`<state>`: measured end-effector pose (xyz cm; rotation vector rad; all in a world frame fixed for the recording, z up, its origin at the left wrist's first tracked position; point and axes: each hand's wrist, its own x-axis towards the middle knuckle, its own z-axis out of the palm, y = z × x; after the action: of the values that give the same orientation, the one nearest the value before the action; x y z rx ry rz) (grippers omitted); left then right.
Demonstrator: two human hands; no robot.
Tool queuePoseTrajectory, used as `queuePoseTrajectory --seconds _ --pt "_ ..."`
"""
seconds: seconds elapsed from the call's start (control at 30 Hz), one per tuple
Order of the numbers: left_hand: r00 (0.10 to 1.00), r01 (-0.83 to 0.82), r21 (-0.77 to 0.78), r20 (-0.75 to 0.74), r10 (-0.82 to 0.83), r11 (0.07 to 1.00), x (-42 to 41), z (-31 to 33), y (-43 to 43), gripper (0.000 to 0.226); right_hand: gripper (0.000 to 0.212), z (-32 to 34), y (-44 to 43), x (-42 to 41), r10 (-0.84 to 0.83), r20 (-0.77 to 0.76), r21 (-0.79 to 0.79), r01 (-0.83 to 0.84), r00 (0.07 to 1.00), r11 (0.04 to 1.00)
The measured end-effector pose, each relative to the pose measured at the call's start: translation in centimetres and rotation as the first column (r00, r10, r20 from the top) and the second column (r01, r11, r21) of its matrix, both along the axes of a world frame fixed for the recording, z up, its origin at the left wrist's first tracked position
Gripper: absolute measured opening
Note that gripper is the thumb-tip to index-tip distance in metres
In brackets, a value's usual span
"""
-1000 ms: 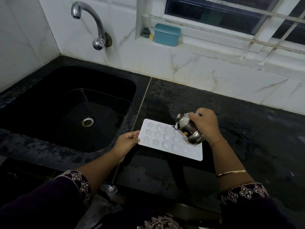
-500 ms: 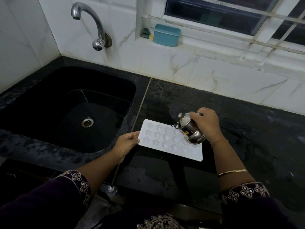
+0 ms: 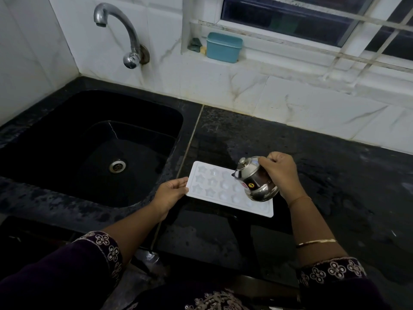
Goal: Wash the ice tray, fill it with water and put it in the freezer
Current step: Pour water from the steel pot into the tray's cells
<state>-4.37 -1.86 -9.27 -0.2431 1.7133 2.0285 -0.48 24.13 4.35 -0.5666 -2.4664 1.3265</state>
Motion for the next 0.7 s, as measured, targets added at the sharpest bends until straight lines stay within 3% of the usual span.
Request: queuePoseTrajectory --seconds 0.2,0.7 --pt "1.000 -0.003 0.004 -0.009 0.003 1.000 0.0 0.1 0.1 0.038 0.037 0.2 -0.7 0.7 0.073 0.054 0.140 -0.080 0.996 0.987" --pt "1.000 -0.010 -0.002 -0.002 0.010 1.000 -0.1 -0.1 0.1 0.038 0.042 0.6 -1.4 0.8 0.106 0.045 0.224 -0.113 0.993 0.968"
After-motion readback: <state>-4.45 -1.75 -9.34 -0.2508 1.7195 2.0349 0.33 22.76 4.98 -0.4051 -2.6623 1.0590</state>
